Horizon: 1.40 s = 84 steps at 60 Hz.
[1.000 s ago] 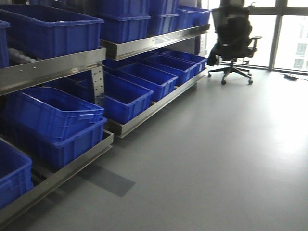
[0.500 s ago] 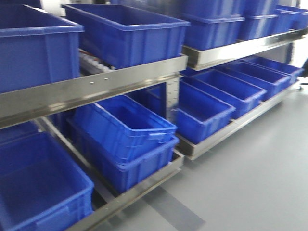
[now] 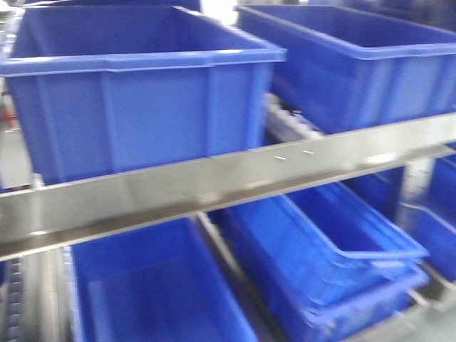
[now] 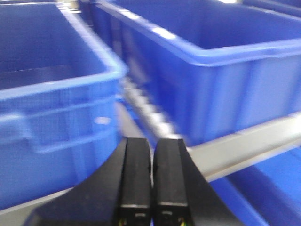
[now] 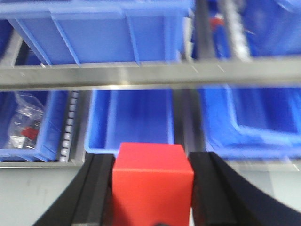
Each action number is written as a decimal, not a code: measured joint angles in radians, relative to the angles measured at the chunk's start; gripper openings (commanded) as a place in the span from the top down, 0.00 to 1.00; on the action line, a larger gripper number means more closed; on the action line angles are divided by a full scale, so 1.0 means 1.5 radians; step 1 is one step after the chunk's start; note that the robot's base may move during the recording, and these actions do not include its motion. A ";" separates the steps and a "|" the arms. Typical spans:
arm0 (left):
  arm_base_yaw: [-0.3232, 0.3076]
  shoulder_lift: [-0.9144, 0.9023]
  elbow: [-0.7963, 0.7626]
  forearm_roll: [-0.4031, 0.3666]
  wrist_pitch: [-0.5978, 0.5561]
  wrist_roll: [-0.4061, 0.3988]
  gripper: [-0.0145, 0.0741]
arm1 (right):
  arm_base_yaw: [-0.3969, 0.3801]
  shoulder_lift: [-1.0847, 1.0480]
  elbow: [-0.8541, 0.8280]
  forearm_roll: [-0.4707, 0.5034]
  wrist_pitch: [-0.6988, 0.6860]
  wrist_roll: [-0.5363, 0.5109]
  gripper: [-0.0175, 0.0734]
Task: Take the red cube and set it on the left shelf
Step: 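Position the right gripper with the cube over a blue shelf bin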
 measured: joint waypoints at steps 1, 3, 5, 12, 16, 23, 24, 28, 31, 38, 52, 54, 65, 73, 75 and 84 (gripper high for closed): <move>0.000 0.000 0.000 0.000 0.000 0.000 0.72 | 0.000 0.000 0.000 0.000 0.000 0.000 0.76; 0.000 0.000 0.000 0.000 0.000 0.000 0.72 | 0.000 0.000 0.000 0.000 0.000 0.000 0.76; 0.000 0.000 0.000 0.000 0.000 0.000 0.72 | 0.000 0.000 0.000 0.000 0.000 0.000 0.76; 0.000 0.000 0.000 0.000 0.000 0.000 0.72 | 0.000 0.000 0.000 0.000 0.000 0.000 0.76; 0.000 0.000 0.000 0.000 0.000 0.000 0.72 | 0.000 0.000 0.000 0.000 0.000 0.000 0.76; 0.000 0.000 0.000 0.000 0.000 0.000 0.72 | 0.000 0.000 0.000 0.000 0.000 0.000 0.76; 0.000 0.000 0.000 0.000 0.000 0.000 0.72 | 0.000 0.000 0.000 0.000 0.000 0.000 0.76; 0.000 0.000 0.000 0.000 0.000 0.000 0.72 | 0.000 0.000 0.000 0.000 0.000 0.000 0.76; 0.000 0.000 0.000 0.000 0.000 0.000 0.72 | 0.000 0.000 0.000 0.000 0.000 0.000 0.76; 0.000 0.000 0.000 0.000 0.000 0.000 0.72 | 0.000 0.000 0.000 0.000 0.000 0.000 0.76; 0.000 0.000 0.000 0.000 0.000 0.000 0.72 | 0.000 0.000 0.000 0.000 0.000 0.000 0.76; 0.000 0.000 0.000 0.000 0.000 0.000 0.72 | 0.000 0.000 0.000 0.000 0.000 0.000 0.76; 0.000 0.000 0.000 0.000 0.000 0.000 0.72 | 0.000 0.000 0.000 0.000 0.000 0.000 0.76; 0.000 0.000 0.000 0.000 0.000 0.000 0.72 | 0.000 0.000 0.000 0.000 0.000 0.000 0.76; 0.000 0.000 0.000 0.000 0.000 0.000 0.72 | 0.000 0.000 0.000 0.000 0.000 0.000 0.76; 0.000 0.000 0.000 0.000 0.000 0.000 0.72 | 0.000 0.000 0.000 0.000 0.000 0.000 0.76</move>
